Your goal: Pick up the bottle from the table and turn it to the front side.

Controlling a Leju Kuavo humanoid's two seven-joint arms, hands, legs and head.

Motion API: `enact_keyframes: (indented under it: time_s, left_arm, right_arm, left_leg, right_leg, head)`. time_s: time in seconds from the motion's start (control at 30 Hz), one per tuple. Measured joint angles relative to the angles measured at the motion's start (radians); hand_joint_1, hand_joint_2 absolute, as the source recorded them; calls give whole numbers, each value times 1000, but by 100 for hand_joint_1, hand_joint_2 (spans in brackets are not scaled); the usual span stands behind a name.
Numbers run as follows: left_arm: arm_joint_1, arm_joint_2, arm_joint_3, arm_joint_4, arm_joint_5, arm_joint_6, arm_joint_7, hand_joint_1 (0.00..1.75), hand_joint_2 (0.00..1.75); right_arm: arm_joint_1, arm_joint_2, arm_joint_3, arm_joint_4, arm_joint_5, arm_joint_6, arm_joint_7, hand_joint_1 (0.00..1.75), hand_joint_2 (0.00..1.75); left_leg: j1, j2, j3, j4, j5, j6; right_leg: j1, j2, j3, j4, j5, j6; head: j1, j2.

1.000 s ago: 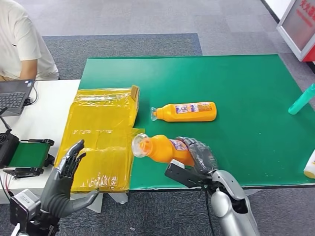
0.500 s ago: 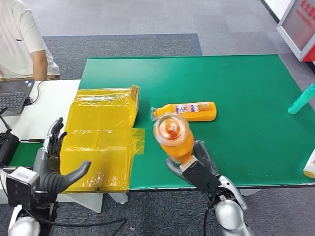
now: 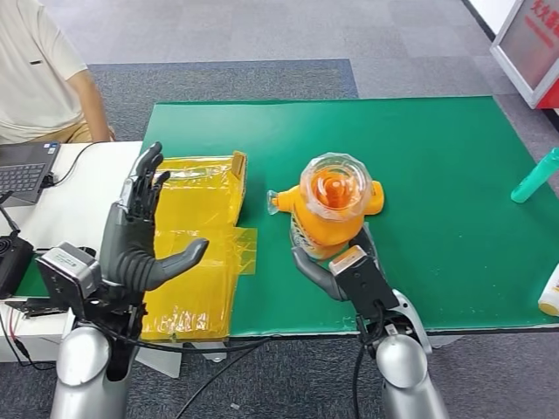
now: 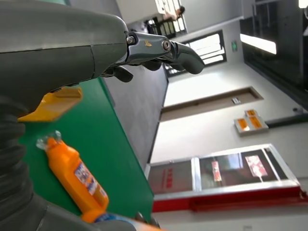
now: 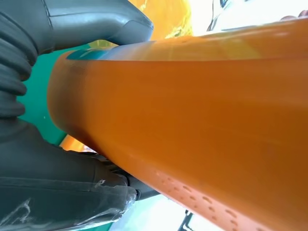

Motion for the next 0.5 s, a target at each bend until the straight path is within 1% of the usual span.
enact_keyframes:
  time_s: [0.27, 0.33, 0.5]
  left_arm:
    - [-39, 3, -106, 35, 40, -48, 14, 0, 175]
    - [-48, 4, -134, 42, 4, -48, 15, 0, 175]
    - [-70, 8, -204, 52, -120, -14, 11, 0, 175]
  right_arm:
    - [-40, 0, 2, 38, 45, -25, 11, 175, 175]
    - [-43, 0, 2, 44, 54, -29, 13, 175, 175]
    - [-44, 0, 2, 50, 65, -35, 14, 175, 175]
  left_leg:
    - [0, 0, 0, 0, 0, 0]
    - [0, 0, 0, 0, 0, 0]
    - [0, 0, 0, 0, 0, 0]
  right_leg:
    - [0, 0, 0, 0, 0, 0]
    - [0, 0, 0, 0, 0, 0]
    - [0, 0, 0, 0, 0, 0]
  head:
    - [0, 0]
    - [0, 0]
    - [0, 0]
